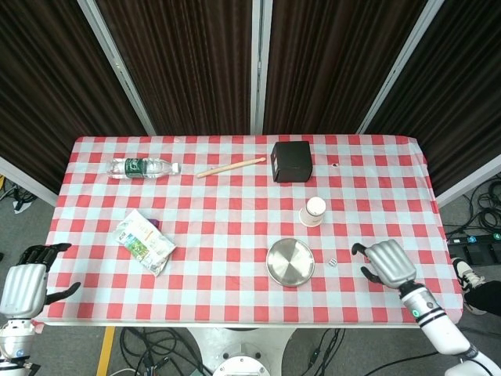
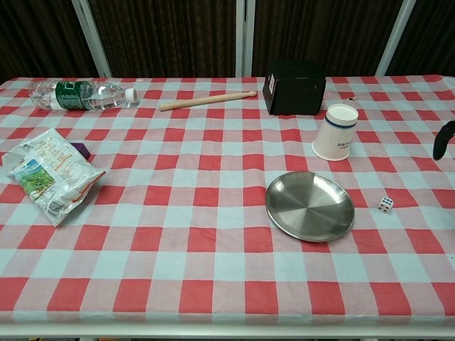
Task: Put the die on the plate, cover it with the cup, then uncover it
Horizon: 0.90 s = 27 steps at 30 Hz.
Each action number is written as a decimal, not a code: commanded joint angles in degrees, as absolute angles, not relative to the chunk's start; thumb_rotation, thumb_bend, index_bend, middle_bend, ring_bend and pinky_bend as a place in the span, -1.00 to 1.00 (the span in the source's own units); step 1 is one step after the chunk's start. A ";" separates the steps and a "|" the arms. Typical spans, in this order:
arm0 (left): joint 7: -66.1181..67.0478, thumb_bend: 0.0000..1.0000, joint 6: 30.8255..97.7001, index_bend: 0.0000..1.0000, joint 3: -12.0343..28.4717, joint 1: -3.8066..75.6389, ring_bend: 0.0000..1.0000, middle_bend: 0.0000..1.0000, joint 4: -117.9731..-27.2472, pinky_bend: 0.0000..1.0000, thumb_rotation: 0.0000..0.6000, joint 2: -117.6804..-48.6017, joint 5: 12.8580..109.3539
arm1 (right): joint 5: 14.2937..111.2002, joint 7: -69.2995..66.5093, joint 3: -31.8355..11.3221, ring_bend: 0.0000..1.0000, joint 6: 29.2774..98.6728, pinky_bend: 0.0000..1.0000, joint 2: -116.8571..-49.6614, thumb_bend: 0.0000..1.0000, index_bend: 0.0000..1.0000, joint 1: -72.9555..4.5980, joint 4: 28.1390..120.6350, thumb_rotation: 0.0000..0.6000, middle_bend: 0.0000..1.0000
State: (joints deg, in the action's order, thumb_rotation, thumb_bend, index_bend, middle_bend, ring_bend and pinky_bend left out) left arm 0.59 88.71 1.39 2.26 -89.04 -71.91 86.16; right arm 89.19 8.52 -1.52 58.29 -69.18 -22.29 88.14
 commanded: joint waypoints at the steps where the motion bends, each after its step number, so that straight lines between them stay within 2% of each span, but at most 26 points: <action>1: 0.55 -1.00 88.59 -0.46 1.43 2.26 -0.47 -0.39 -89.03 -0.58 1.00 -71.93 86.07 | 89.11 12.20 -0.65 0.96 54.11 1.00 -72.98 -0.50 -0.15 -25.56 84.27 1.00 0.90; 11: 0.72 -1.00 88.23 -0.46 1.66 2.21 -0.47 -0.39 -89.19 -0.58 1.00 -71.99 85.67 | 90.04 13.49 0.14 0.96 52.41 1.00 -79.78 -0.50 -0.13 -28.52 76.67 1.00 0.90; 27: 0.56 -1.00 87.93 -0.46 1.91 2.21 -0.47 -0.39 -89.04 -0.58 1.00 -72.17 85.45 | 89.60 12.94 0.87 0.95 52.56 1.00 -83.51 -0.50 -0.06 -30.25 72.34 1.00 0.90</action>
State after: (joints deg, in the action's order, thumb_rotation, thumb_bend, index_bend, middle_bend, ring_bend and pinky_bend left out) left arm 0.57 87.93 1.91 2.21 -89.04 -72.17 85.45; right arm 89.64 12.97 0.85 52.55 -83.47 -30.21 72.38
